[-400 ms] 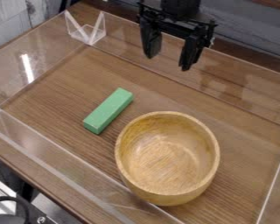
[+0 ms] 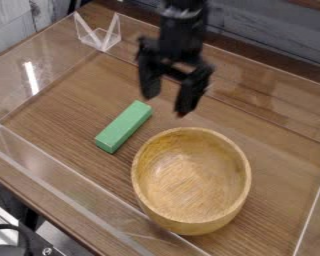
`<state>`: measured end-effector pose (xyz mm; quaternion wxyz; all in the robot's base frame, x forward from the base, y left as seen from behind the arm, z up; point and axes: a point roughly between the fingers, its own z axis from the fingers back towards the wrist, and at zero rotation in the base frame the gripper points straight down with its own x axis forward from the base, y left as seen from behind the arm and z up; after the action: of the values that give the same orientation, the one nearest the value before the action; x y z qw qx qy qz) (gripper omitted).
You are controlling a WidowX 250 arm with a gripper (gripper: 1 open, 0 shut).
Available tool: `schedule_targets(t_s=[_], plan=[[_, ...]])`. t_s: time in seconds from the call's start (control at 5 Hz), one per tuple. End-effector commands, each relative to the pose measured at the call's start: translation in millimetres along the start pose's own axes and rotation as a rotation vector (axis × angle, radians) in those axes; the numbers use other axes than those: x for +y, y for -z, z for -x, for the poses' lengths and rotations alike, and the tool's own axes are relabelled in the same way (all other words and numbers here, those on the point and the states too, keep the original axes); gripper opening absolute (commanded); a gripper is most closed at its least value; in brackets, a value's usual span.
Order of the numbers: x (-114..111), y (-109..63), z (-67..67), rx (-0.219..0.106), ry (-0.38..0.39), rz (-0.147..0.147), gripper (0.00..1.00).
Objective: Put the green block in the brown bowl
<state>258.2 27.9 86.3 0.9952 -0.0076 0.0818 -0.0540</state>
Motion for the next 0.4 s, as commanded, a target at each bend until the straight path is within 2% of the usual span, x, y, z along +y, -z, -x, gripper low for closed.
schedule_targets(t_s=[0.0, 0.2], plan=[[15.5, -9.2, 23.4, -0.105, 0.115, -0.036, 1.00], [23.0, -3.6, 36.7, -0.137, 0.173, -0.055, 1.00]])
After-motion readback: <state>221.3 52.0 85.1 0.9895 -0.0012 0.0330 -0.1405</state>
